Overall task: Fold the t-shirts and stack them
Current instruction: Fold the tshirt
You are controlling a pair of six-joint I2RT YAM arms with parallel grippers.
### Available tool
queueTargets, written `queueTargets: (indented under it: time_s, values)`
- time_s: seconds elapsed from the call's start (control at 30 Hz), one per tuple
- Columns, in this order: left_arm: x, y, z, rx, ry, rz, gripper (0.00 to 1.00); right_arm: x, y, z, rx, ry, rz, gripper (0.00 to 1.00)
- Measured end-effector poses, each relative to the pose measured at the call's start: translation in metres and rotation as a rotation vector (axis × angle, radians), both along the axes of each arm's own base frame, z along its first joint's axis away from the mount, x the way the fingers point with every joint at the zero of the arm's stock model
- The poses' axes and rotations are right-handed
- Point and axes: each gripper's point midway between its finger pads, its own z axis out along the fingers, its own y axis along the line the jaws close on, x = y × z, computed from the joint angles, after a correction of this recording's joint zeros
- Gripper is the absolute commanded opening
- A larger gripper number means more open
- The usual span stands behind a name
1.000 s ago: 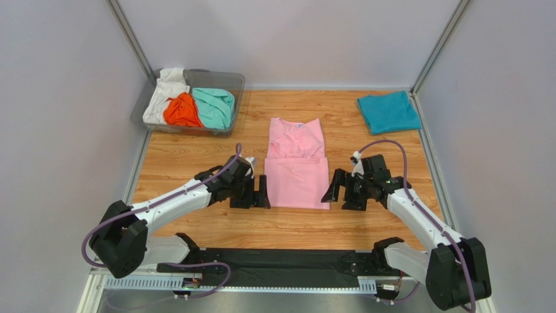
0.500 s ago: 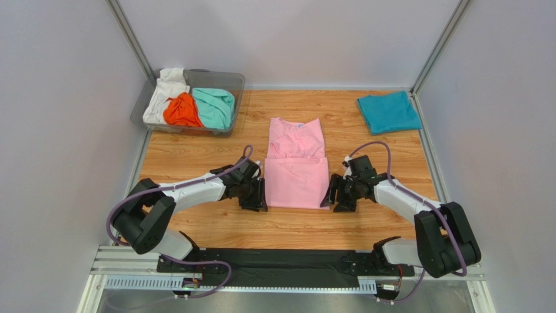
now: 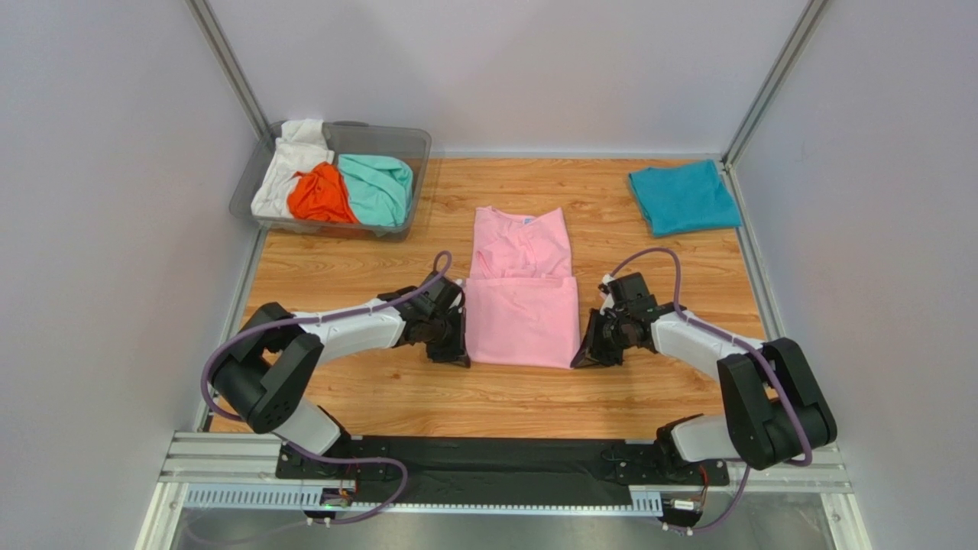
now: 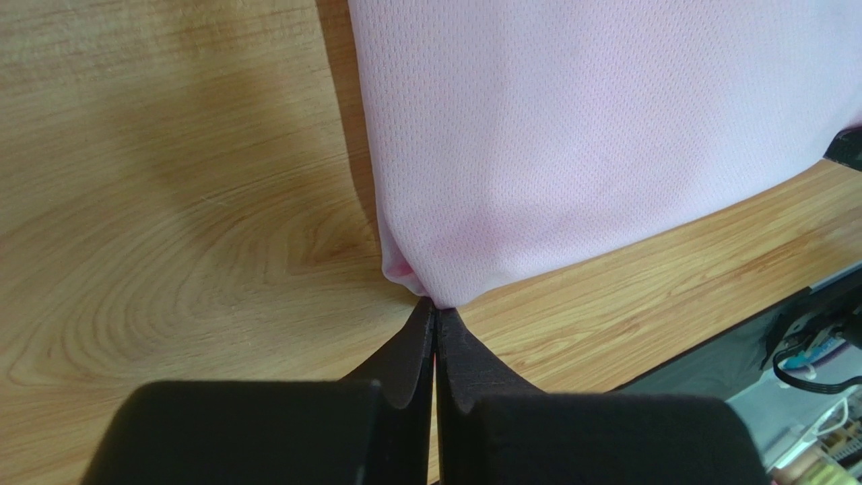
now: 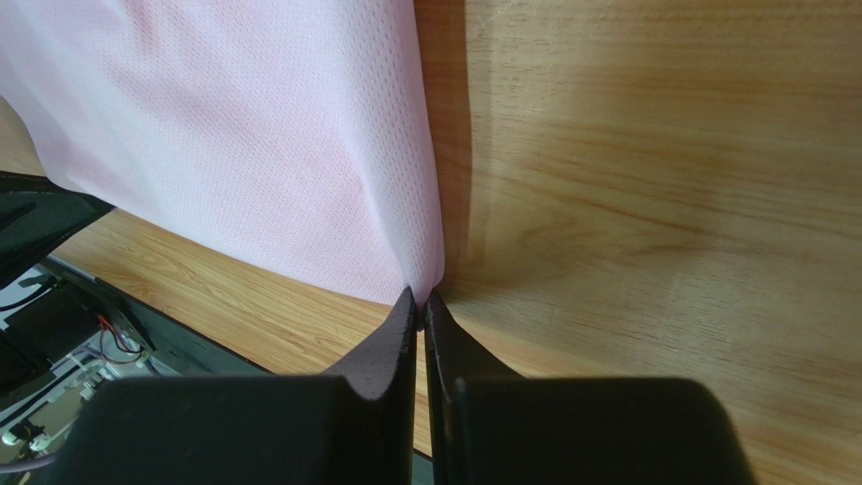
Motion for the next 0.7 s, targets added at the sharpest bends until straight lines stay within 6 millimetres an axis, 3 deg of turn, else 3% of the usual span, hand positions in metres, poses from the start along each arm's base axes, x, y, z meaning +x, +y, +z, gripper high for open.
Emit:
queueTargets:
  time_s: [0.27,0.47,0.63,0.67,0.7]
  values:
    - [0.002,0.001,0.005,-0.010,-0.033,0.000,0.00,-0.002,-0.001,0.006,0.004,-0.017,0.013,0.00]
    - [-0.006,-0.001,0.022,-0.074,-0.073,-0.021,0.00,-0.008,0.004,0.026,0.052,-0.065,0.057,0.00]
    - [-0.010,-0.004,0.032,-0.105,-0.100,-0.038,0.00,-0.015,0.005,0.031,0.070,-0.052,0.075,0.00]
    - [-0.011,-0.003,0.034,-0.105,-0.105,-0.037,0.16,-0.016,0.005,0.031,0.071,-0.050,0.076,0.00]
    - [-0.011,-0.002,0.035,-0.100,-0.112,-0.036,0.24,-0.017,0.005,0.032,0.074,-0.050,0.078,0.00]
